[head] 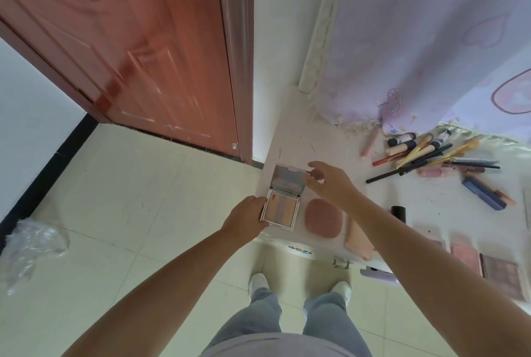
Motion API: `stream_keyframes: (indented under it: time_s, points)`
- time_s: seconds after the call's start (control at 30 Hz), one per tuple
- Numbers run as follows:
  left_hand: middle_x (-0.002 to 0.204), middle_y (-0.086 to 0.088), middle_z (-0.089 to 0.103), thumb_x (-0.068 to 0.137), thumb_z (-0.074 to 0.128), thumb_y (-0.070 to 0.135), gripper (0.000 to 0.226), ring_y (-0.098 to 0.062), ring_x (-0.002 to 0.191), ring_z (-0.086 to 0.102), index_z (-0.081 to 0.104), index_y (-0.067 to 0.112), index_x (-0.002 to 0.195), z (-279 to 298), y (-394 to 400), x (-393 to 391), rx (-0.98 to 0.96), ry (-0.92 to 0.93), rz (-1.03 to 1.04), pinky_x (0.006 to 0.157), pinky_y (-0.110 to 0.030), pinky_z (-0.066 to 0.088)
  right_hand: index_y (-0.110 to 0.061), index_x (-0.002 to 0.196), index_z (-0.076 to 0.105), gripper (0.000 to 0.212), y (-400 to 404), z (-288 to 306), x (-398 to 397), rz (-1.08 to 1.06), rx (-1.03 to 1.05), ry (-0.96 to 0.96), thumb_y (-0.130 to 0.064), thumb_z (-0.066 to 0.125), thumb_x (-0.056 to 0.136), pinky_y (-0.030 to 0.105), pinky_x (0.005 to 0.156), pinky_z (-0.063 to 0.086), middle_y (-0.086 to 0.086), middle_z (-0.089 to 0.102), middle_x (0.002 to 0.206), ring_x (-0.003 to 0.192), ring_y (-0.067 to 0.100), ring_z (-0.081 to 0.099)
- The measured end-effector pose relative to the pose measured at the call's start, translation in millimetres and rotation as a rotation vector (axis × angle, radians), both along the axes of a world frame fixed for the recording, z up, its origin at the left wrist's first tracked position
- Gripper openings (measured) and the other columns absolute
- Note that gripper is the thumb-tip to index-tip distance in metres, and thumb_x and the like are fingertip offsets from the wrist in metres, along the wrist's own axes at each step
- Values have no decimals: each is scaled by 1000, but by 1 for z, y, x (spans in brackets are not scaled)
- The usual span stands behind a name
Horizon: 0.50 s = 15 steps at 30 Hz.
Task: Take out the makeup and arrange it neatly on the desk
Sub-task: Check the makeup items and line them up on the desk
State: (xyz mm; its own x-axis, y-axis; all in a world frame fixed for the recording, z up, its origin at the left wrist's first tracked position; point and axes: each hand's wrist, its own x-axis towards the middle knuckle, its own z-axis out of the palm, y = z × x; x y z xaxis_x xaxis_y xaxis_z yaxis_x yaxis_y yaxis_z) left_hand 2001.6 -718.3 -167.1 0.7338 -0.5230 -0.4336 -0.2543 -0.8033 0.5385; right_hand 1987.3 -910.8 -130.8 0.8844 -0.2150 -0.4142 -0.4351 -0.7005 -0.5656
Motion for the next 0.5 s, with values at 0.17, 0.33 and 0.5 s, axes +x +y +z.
stream_keyframes:
  time_s: [0.17, 0.33, 0.5]
  points:
    - [108, -13, 57, 85, 61, 17, 34, -27, 99, 56, 53, 6, 116, -2, 3, -2, -23, -7, 5, 83, -28, 44, -15, 143, 25, 75, -13, -14, -57, 391, -281, 137, -38, 62, 81, 28, 110, 22, 2, 23, 151, 137, 19, 24]
    - [125, -5, 50, 90, 56, 28, 49, -20, 109, 54, 41, 12, 133, 2, 8, -7, -11, -99, 12, 89, -25, 43, -15, 146, 8, 84, -13, -24, -76, 482, -382, 132, -38, 59, 83, 28, 113, 16, 4, 12, 153, 139, 20, 17]
    - [112, -2, 48, 91, 54, 23, 46, -15, 96, 52, 41, 14, 135, 19, 1, -10, -122, -142, 13, 84, -16, 39, -14, 139, 29, 76, -7, -8, -70, 253, -169, 89, -27, 67, 75, 26, 101, 31, 3, 34, 142, 127, 21, 36]
